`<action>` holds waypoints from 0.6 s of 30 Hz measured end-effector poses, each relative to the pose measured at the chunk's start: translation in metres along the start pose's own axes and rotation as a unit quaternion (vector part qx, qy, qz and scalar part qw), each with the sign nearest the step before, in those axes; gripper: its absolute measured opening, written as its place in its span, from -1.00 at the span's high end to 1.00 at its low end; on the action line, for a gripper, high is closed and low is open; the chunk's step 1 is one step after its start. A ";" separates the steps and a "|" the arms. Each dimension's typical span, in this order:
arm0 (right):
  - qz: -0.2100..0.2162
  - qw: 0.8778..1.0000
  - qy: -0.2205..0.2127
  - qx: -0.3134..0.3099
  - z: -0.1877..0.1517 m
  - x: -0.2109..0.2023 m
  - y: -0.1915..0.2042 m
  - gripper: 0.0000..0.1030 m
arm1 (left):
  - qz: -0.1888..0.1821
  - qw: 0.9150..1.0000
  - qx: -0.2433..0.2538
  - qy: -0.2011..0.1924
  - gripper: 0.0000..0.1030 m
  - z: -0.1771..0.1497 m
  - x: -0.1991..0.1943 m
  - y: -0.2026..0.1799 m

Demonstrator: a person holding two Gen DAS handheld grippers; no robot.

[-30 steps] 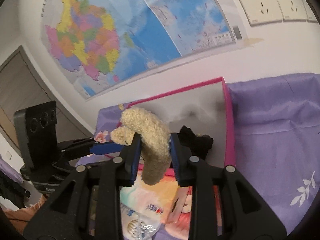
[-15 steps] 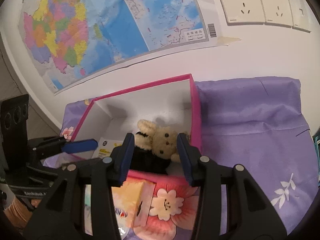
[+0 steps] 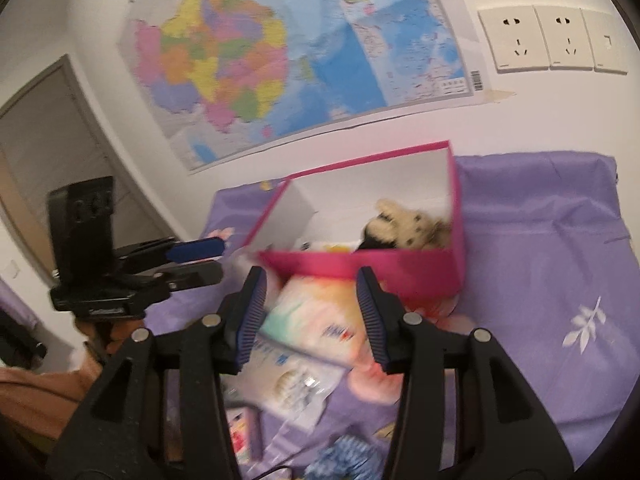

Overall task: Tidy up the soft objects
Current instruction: 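Grasp the blue gingham scrunchie with the right gripper and lift it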

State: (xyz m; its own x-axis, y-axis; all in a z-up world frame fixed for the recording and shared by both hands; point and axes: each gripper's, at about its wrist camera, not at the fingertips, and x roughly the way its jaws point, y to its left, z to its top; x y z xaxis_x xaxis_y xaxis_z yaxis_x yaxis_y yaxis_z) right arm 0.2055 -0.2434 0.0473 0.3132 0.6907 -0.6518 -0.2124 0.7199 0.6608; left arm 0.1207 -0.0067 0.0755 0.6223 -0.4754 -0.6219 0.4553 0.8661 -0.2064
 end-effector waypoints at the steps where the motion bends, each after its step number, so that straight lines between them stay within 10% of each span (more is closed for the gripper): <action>1: 0.003 1.000 0.002 0.001 -0.005 -0.004 0.003 0.04 | -0.007 1.000 0.002 0.005 0.03 -0.005 0.001 -0.004; 18: -0.070 0.980 0.141 0.125 -0.125 0.003 -0.045 -0.09 | -0.102 0.984 0.030 0.143 0.03 -0.089 0.066 -0.072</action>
State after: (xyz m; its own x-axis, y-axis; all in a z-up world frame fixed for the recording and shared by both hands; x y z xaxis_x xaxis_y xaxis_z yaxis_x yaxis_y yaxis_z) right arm 0.1007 -0.2655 -0.0311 0.0471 0.6028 -0.7965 0.0592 0.7943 0.6046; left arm 0.0726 -0.0870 -0.0176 0.3128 -0.5674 -0.7617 0.5938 0.7427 -0.3095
